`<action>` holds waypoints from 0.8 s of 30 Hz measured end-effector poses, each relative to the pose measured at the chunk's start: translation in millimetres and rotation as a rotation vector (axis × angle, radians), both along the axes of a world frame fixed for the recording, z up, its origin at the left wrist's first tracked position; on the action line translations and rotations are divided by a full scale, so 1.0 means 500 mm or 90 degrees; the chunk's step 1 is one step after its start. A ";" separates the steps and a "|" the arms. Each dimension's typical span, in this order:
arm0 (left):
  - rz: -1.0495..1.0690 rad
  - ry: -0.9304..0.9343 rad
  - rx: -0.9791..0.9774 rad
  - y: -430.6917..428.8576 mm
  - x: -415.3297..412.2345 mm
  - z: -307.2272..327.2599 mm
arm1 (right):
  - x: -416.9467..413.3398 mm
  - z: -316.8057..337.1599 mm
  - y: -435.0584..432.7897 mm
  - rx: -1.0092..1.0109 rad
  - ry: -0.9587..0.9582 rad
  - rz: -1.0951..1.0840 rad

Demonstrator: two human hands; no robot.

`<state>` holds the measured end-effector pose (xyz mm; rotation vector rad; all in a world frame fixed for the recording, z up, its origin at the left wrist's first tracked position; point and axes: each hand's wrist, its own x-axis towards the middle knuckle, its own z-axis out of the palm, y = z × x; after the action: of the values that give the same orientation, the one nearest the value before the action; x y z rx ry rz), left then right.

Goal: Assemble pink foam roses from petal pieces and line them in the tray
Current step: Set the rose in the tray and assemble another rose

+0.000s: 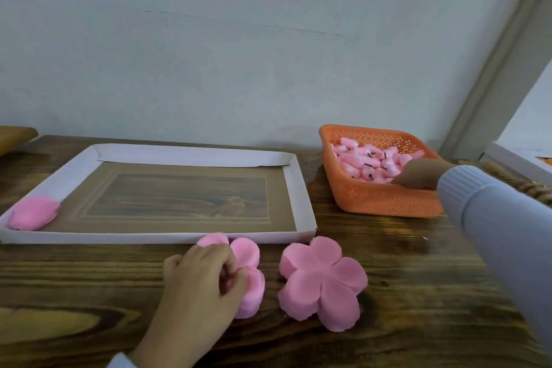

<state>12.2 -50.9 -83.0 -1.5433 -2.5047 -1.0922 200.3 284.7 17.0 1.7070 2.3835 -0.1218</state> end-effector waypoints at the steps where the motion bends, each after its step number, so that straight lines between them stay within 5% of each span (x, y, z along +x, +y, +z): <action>1: 0.000 -0.003 -0.002 0.000 0.000 -0.001 | 0.000 -0.002 0.003 -0.007 0.008 -0.005; 24: 0.030 0.003 0.010 0.005 -0.001 -0.006 | -0.011 -0.005 -0.002 0.003 0.024 0.009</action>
<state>11.9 -48.1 -86.1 -1.4737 -2.5090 -1.0997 194.7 283.8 14.3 1.7039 2.4241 -0.1462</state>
